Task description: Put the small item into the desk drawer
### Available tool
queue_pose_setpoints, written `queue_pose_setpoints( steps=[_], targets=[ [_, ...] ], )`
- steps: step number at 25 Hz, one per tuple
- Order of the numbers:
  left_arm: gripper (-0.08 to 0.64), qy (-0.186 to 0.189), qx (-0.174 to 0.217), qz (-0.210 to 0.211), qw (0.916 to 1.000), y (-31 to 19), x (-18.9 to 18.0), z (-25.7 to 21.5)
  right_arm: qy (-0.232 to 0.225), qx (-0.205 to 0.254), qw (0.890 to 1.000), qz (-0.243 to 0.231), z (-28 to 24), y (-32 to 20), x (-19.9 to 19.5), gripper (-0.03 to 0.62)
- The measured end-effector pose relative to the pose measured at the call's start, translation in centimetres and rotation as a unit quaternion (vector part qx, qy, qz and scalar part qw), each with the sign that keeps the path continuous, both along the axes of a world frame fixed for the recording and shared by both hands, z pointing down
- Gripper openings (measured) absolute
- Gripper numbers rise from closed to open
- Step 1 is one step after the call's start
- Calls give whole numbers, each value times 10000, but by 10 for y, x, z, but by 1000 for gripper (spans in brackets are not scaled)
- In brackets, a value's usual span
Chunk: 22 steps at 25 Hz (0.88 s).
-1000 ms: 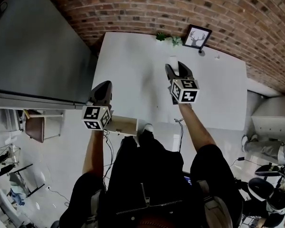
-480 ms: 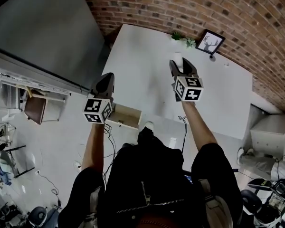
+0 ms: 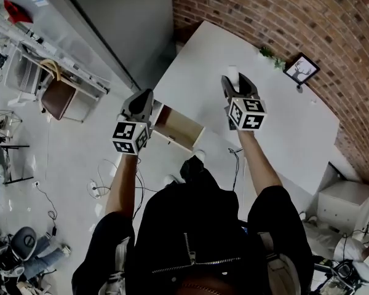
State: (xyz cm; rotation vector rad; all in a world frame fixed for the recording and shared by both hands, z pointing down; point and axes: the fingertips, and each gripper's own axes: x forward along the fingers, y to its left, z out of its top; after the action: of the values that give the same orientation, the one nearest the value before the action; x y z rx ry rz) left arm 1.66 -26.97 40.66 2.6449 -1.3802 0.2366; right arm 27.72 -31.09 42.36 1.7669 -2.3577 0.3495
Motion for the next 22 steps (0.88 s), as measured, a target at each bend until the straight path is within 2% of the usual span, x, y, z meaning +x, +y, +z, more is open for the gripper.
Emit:
queue_pose_setpoints(
  steps=[13, 17, 22],
  targets=[
    [21, 76, -6, -909, 9958, 95, -118, 6, -8, -40, 9935, -1135, 3, 63, -147, 193],
    [21, 170, -78, -1154, 9931, 114, -146, 14, 9, -73, 9910, -1333, 12, 78, -175, 193],
    [21, 207, -155, -1225, 9921, 127, -153, 25, 92, -182, 9890, -1468, 21, 89, -189, 193]
  ],
)
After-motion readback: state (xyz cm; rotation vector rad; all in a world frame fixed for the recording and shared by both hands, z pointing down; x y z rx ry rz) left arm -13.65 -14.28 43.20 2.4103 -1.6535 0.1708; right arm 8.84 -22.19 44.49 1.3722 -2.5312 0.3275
